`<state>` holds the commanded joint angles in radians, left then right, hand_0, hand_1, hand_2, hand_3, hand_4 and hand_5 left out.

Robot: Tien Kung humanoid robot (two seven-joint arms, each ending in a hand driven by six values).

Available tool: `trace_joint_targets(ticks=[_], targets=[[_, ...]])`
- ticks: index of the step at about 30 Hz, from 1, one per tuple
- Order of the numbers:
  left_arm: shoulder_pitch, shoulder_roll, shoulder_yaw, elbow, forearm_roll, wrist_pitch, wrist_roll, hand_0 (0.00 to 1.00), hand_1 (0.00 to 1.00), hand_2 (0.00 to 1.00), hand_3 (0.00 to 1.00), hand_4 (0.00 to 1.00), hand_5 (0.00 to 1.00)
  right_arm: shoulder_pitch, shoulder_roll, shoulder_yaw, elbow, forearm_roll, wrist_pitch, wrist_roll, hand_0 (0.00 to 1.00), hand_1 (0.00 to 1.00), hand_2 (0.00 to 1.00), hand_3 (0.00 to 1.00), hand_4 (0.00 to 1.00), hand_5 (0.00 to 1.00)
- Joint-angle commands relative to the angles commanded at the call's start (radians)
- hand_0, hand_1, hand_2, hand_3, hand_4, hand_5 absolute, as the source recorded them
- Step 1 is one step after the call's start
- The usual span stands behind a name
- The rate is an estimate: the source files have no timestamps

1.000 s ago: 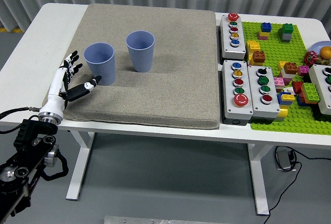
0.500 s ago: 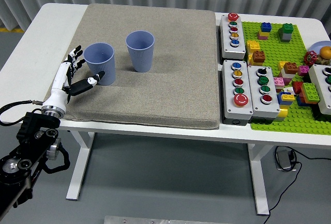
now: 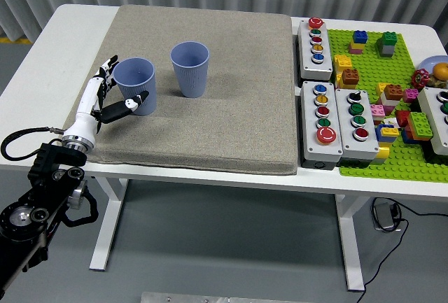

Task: Pick cup pour cup place

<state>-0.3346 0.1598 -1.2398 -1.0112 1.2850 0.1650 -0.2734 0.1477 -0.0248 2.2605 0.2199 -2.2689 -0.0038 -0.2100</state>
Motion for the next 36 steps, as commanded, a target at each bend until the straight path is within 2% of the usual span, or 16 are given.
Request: trace_joint_targets(ticks=[32, 33, 36], targets=[[-0.072, -0.014, 0.048, 0.092, -0.035, -0.012, 0.001, 0.878, 0.871, 0.998, 0.998, 0.890, 0.247, 0.004, -0.001, 0.000, 0.000, 0.000, 0.001, -0.001, 0.690, 0.654, 0.595, 0.580, 0.002, 0.186], [-0.073, -0.014, 0.049, 0.094, -0.036, -0.012, 0.001, 0.759, 0.789, 0.980, 0.998, 0.893, 0.252, 0.005, -0.001, 0.001, 0.000, 0.000, 0.001, -0.001, 0.690, 0.654, 0.595, 0.580, 0.002, 0.188], [-0.076, -0.015, 0.050, 0.097, -0.040, -0.012, 0.001, 0.759, 0.789, 0.980, 0.998, 0.893, 0.252, 0.005, -0.001, 0.001, 0.000, 0.000, 0.001, -0.001, 0.690, 0.654, 0.595, 0.580, 0.002, 0.188]])
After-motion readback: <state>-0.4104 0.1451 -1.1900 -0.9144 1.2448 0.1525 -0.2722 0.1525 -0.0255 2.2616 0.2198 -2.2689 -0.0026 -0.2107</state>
